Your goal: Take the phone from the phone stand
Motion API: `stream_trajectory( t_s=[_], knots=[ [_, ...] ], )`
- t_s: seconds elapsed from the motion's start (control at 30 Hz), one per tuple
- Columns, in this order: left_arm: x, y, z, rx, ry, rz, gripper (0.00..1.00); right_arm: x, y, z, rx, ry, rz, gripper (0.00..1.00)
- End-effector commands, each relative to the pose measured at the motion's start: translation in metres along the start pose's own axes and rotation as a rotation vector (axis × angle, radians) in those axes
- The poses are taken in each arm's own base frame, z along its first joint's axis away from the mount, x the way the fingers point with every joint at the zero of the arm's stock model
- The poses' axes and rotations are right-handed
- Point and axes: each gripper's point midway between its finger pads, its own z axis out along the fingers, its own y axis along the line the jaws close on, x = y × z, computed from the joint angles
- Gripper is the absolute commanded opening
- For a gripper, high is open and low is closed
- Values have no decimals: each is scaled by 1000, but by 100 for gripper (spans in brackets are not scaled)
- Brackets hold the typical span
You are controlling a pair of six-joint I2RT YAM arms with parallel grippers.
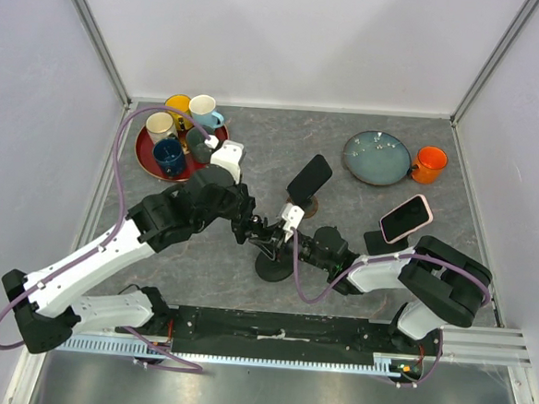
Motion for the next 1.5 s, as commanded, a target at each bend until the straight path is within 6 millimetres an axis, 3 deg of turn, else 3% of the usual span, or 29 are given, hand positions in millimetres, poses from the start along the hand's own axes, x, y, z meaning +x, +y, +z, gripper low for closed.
stream_trajectory(
  t_s=[0.0,0.07,0.13,0.17,0.23,0.27,0.37,0.47,0.67,0.8,0.97,1.17,1.27,1.3,1.33,1.47],
  knots=[
    [-94,60,-44,-216,-343,-71,2,68,9,-22,-26,229,27,0],
    [-91,44,-41,-127,-336,-83,2,68,7,-21,-19,230,30,0],
    [-75,24,-28,-30,-293,-83,2,64,9,-19,-28,228,31,2],
    [-75,17,-25,-4,-303,-90,2,60,10,-17,-33,225,33,18],
    [-59,1,-17,30,-279,-62,2,55,11,-15,-36,217,50,37],
    [-57,-5,-15,38,-282,-52,2,50,12,-15,-37,206,54,52],
    [-43,-23,-15,68,-280,1,2,36,15,-15,-37,185,81,69],
    [-36,-36,-17,103,-290,38,2,15,17,-16,-40,155,90,78],
    [-26,-62,-28,194,-309,65,2,-24,11,-23,7,98,58,81],
    [-20,-73,-28,222,-298,80,2,-40,6,-17,18,116,2,80],
    [-20,-82,-30,247,-299,72,2,-41,5,-7,12,133,-8,78],
    [-22,-91,-33,283,-301,59,2,-44,-4,0,54,132,-15,65],
    [-24,-91,-35,291,-305,52,2,-34,-10,-1,80,148,-28,38],
    [-26,-91,-37,294,-310,47,2,-26,-12,-2,85,163,-25,16],
    [-29,-89,-38,290,-318,45,2,-22,-13,-3,88,169,-20,4],
    [-38,-74,-47,245,-353,38,2,4,-14,-15,96,210,8,0]
  ],
)
